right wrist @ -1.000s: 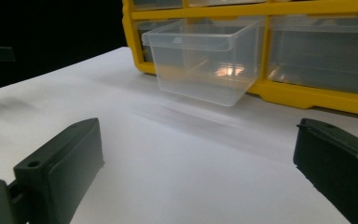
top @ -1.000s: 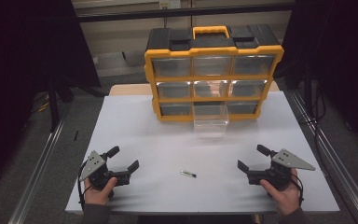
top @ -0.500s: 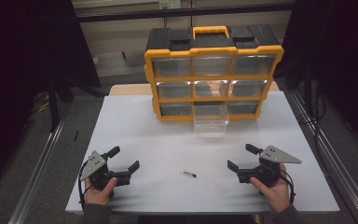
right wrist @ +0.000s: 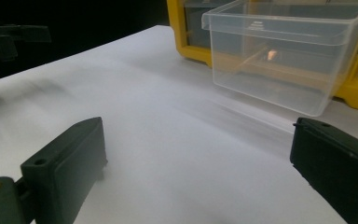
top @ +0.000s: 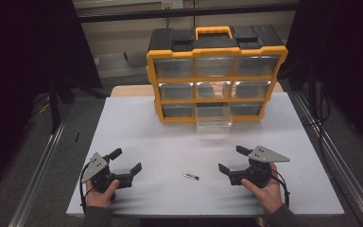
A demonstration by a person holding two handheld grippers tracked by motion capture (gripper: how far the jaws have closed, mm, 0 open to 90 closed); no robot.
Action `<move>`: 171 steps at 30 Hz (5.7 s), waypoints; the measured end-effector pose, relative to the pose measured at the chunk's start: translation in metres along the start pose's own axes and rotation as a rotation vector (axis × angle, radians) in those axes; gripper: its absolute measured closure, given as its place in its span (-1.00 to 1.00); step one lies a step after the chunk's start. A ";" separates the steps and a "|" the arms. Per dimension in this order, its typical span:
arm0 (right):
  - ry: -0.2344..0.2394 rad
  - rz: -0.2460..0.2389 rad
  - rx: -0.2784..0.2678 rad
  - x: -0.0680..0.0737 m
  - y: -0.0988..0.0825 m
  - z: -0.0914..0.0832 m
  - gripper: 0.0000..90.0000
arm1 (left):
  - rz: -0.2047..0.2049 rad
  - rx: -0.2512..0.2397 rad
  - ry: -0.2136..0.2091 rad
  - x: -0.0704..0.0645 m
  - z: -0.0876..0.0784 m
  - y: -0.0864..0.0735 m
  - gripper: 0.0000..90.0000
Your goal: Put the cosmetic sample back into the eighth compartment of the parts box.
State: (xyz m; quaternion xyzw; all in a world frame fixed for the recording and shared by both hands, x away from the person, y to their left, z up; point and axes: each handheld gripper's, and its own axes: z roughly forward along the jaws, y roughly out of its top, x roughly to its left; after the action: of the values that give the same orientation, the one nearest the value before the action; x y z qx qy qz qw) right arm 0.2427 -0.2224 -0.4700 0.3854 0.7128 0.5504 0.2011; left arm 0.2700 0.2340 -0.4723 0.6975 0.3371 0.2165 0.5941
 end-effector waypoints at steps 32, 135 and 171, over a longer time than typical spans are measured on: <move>0.107 -0.050 0.105 0.032 0.004 0.045 -0.92 | 0.009 0.006 0.005 0.000 0.001 0.000 -0.96; 0.353 -0.023 0.373 0.035 0.035 0.079 0.81 | 0.007 0.015 -0.005 0.000 0.003 0.000 -0.96; 0.377 -0.004 0.350 0.021 0.055 0.076 0.81 | 0.014 0.019 0.003 0.000 0.002 0.000 -0.96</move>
State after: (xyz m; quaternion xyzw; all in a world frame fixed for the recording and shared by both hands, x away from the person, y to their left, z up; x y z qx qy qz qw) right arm 0.3014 -0.1531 -0.4389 0.3036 0.8229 0.4803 -0.0043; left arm 0.2718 0.2327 -0.4728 0.7052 0.3349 0.2186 0.5855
